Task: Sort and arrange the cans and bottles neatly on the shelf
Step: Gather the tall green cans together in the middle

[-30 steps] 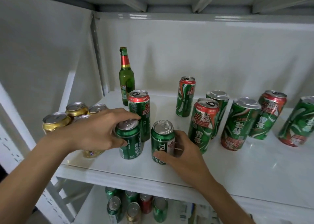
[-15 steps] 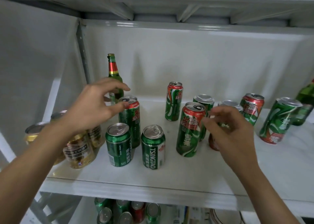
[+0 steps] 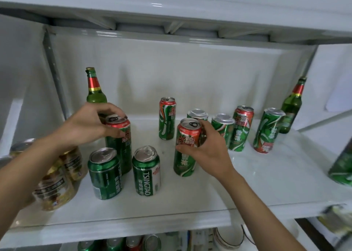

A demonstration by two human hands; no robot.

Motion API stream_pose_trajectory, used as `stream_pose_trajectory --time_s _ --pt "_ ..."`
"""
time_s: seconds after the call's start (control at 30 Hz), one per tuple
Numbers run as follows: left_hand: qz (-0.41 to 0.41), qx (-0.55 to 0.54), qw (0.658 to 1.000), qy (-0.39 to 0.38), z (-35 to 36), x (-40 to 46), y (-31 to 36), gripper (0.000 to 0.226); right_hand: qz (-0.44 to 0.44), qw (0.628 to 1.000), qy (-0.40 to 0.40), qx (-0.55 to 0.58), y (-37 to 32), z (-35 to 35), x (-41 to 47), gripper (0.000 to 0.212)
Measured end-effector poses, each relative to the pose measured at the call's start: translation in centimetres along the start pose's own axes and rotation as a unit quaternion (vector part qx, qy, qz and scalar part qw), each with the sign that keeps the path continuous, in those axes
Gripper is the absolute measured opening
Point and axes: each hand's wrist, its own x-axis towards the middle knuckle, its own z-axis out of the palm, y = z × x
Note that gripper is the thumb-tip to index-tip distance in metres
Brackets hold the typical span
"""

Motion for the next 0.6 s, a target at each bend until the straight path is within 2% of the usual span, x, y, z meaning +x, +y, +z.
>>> stream_pose_trajectory --time_s 0.1,0.23,0.43,0.6 --pt "0.020 -0.053 0.996 0.066 0.6 0.1 1.7 0.042 -0.016 0.999 0.047 0.018 -0.4 -1.6 -1.0 0.072" --pt "0.124 -0.126 0.976 0.125 2.1 0.2 5.9 0.041 -0.015 0.995 0.095 0.038 -0.4 -5.5 -2.1 0.074" --pt "0.206 -0.194 0.953 0.108 8.4 -1.8 14.4 0.034 -0.011 0.990 0.132 0.043 2.2 -12.9 -3.1 0.079" --pt "0.216 -0.219 0.948 0.087 16.7 -2.9 21.2 0.030 -0.029 0.989 0.140 0.032 7.5 -20.6 -4.6 0.077"
